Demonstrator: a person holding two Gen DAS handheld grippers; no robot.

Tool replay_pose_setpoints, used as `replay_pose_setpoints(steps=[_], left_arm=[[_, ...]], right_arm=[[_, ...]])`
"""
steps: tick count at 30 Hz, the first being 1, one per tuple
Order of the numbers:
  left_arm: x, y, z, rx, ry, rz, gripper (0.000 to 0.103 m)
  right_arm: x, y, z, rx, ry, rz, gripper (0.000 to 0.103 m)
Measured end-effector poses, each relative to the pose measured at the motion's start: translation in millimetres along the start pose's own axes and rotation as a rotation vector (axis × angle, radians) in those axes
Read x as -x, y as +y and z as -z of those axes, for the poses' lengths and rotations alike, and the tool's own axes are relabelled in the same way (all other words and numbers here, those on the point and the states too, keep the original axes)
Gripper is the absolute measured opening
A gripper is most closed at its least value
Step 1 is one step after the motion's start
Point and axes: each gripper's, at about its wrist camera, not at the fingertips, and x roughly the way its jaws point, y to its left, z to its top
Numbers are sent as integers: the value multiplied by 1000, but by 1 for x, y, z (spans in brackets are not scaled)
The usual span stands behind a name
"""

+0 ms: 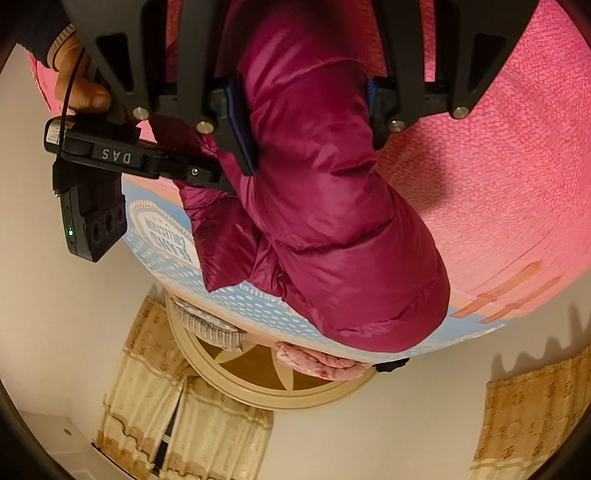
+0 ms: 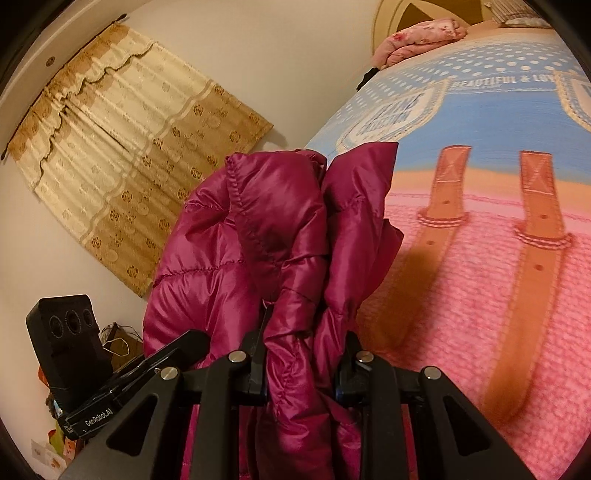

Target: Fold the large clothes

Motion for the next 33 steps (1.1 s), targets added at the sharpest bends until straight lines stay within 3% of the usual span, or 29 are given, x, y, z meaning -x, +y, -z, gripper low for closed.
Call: replay_pose_setpoints(steps=[16,27,33], left_arm=[[-12,29,15,18,26,-41,51],[-33,55,29,74,87,-112,78],[-32,56,32,72,82,-119,81]], right_arm=[[-29,-14,-3,-34,40,28,24],[-33,-47,-1,-110,48,83,24],[-36,-53,0,-115,58,87,26]])
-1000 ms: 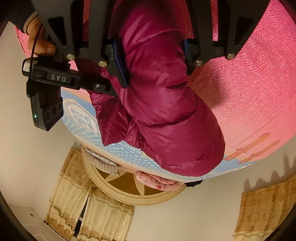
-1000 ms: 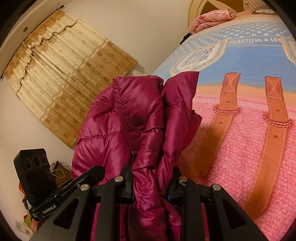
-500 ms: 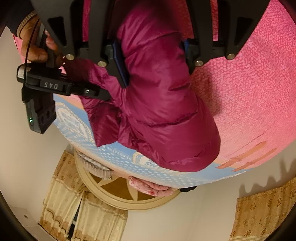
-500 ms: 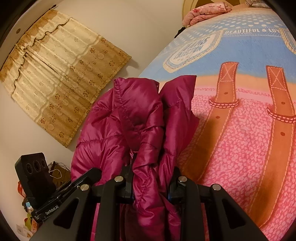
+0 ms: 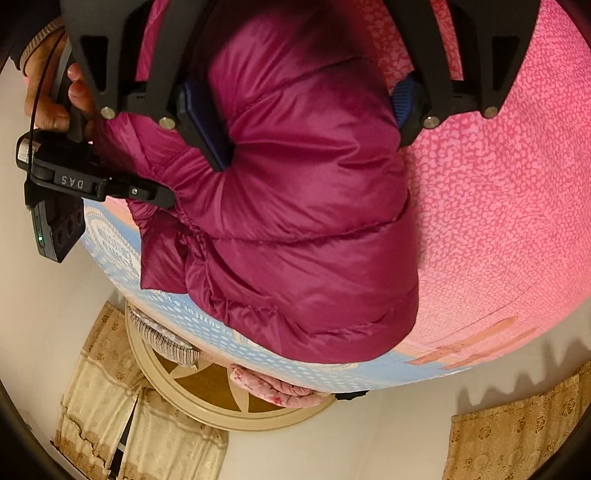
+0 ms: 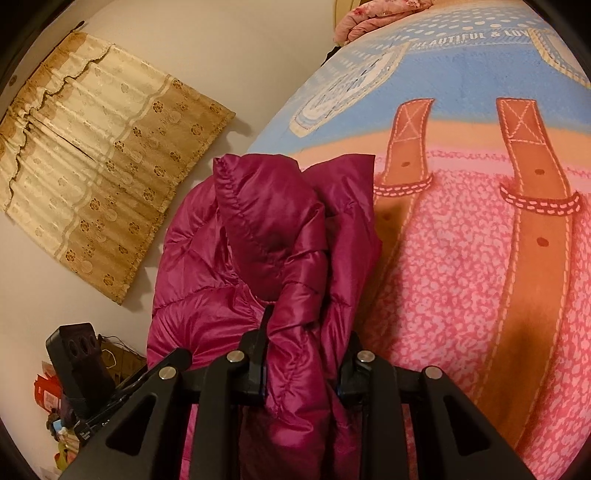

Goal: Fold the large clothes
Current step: 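Open both grippers to release the folded jacket on the bedspread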

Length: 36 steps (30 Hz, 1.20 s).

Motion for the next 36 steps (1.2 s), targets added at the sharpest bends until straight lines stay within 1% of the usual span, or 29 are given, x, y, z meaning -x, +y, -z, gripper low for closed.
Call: replay_pose_setpoints(steps=[3,5,7,8,10,16,18,21,24,26,29,31,33,36], left_arm=[[1,0,0,-8,-3,-10,84],[3,-2,1,-22,-10,-33,85],[5,-4,2,-36,-16,-49,86],[7,-5,2,-45,-20,-61,87],[11,-7,2,-57,-26,-77,87],[30,-15,-1,-97,-51,-106,87],[43,-20,-3,-120,-84,-108,87],[63,-30,-5,-157,-134,-110,87],[85,-37,-7,-188,-181,-114,92],[96,-39,-8,-195,-206,-114,93],[114,-43,-13,-201,-245,-102,94],[124,-47,-14,-199,-275,-99,99],[136,-53,-15,-198,-309,-93,101],[147,-62,-14,-210,-342,-83,101]], right_arm=[[-1,-2,0,-11,3,-2,28],[0,-4,1,-17,2,-1,30],[3,-5,1,-20,-3,5,37],[5,-7,2,-19,-4,11,38],[12,-10,5,-9,-11,33,44],[40,-13,9,-9,-66,105,51],[54,-11,10,-8,-91,139,51],[81,0,16,13,-144,181,51],[108,20,24,43,-203,197,52],[126,36,34,72,-239,203,52],[140,60,44,118,-270,217,55],[147,75,49,144,-280,224,57],[154,87,57,169,-292,242,59],[160,104,68,207,-313,254,62]])
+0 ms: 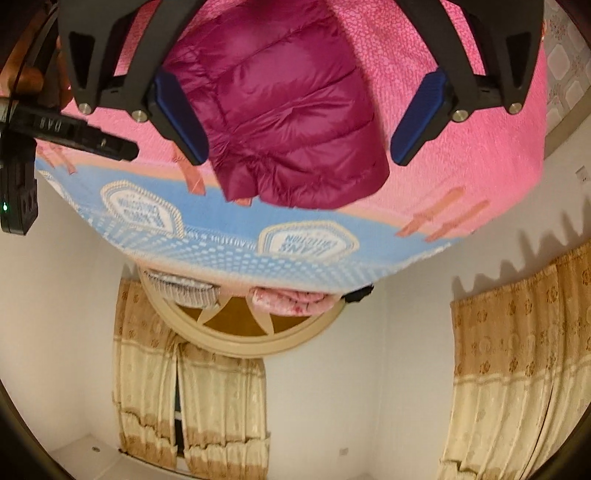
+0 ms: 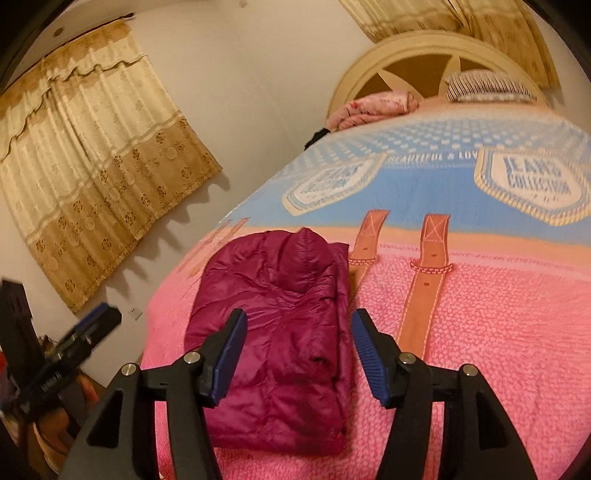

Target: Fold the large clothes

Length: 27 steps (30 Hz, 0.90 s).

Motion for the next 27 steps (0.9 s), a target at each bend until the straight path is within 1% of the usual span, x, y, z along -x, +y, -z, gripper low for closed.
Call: replay_pose_setpoints(steps=[3,8,12,27], left_arm=[[7,-4,-3,-4,-21,13,101],[12,-8,-5,-12,-45,19,101],[14,-9,-5,-9,-51,18,103],[18,-12,-3,-15,-58,20,103]], right_arm=[[16,18,2,55,-31,11,65],[33,33,3,97,-63,16,67],[40,35,4,94,-79,20,69],[48,32,9,69,-88,26,72]])
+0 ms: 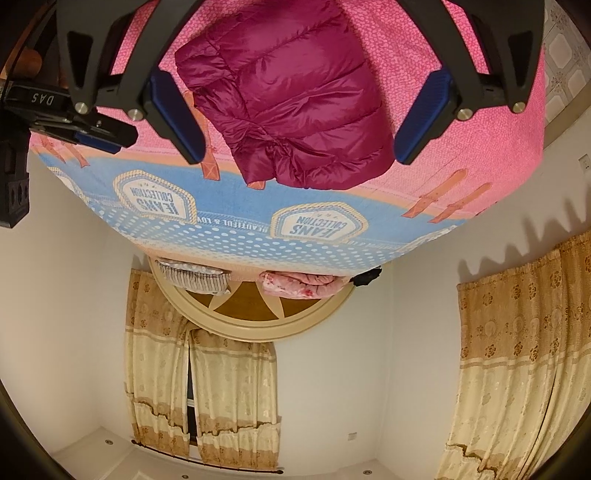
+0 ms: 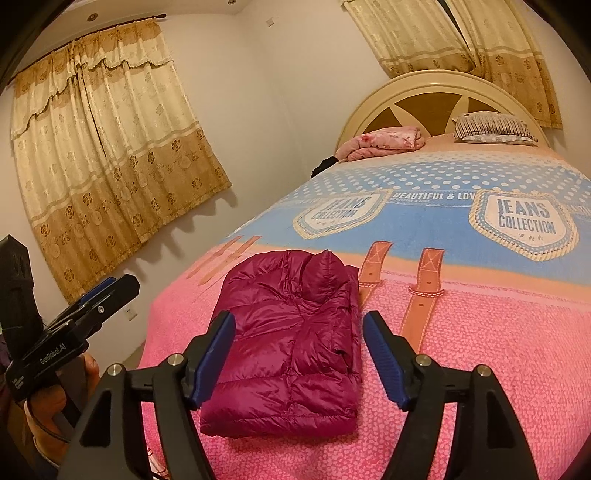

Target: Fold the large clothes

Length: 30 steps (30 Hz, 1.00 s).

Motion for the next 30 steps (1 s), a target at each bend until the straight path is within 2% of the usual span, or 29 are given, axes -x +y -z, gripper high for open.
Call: replay_pose_setpoints(steps=[20,27,30], left_arm=[[0,-5,1,-17,7,0,103],[-1,-8,-1,-32,6,-22,103],[-1,-8,-1,-42,15,-2,103]], right_arm=[[6,-3,4,-9,-7,3,74],[6,-4,4,-12,-12,6,74],[7,-4,4,-13,-17,8,74]])
